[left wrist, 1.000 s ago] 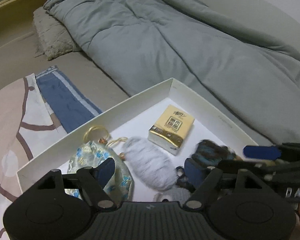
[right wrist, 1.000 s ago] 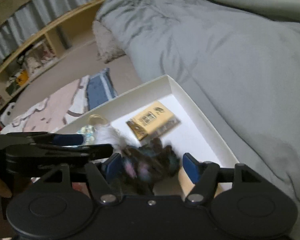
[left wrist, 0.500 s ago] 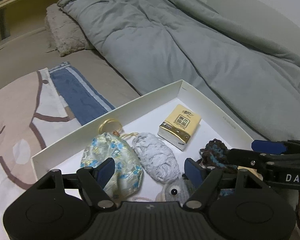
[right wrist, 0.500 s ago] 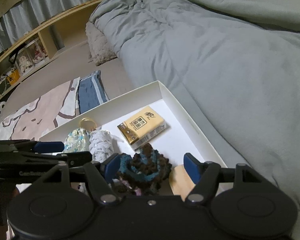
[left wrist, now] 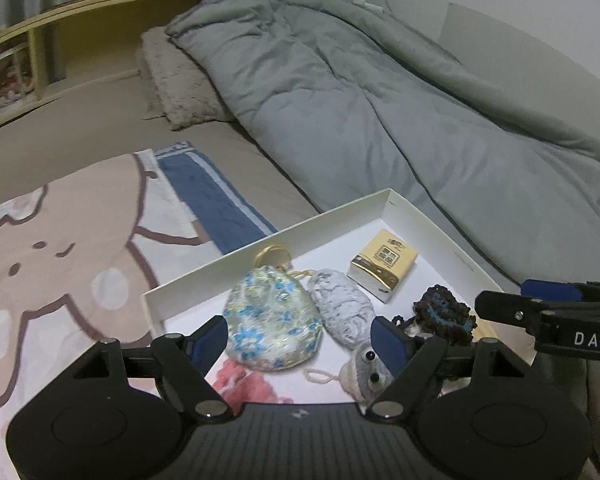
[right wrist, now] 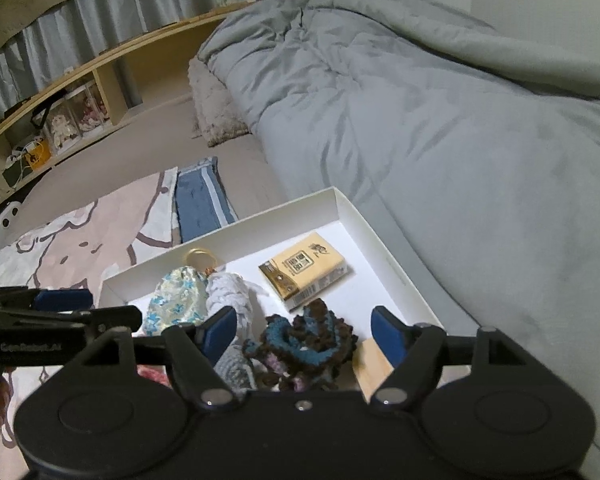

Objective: Organize objects
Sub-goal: 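Open both tools to drop the ball and scrunchie into the box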

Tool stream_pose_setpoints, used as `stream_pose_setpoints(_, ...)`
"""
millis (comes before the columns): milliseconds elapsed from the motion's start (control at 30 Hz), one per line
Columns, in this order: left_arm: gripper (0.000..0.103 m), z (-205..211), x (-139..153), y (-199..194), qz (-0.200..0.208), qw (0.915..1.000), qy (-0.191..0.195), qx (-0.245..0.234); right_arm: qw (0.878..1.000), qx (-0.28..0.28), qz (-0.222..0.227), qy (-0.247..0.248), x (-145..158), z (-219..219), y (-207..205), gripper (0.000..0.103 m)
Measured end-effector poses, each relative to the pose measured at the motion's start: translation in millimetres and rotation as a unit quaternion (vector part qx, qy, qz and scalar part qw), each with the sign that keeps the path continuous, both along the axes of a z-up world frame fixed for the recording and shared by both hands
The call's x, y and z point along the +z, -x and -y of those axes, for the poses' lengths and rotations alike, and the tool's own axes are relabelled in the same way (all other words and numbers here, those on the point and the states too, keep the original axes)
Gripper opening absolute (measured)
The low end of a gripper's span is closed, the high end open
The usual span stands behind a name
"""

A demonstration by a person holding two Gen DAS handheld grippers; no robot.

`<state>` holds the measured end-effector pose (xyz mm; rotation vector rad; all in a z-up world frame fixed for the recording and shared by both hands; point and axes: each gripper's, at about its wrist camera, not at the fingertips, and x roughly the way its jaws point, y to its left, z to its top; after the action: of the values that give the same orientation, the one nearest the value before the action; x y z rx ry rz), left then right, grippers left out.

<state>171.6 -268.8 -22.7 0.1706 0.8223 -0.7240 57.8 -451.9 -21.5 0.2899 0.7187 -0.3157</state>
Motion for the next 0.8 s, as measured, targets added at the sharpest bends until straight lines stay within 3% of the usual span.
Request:
stream_pose_setpoints(500, 0.103, -51.0, 40.6, 40.2, 0.038, 0.9978, 0.013, 0.053, 0.998, 0.018, 0.005, 0.057, 34.1, -34.9, 37.3, 0.094)
stream_pose_setpoints(800, 0.103, -75.8, 54.6, 70.3, 0.045, 0.9963, 0.023, 0.07, 0.998, 0.012, 0.017, 0.066, 43.0, -45.6, 64.4, 0.103)
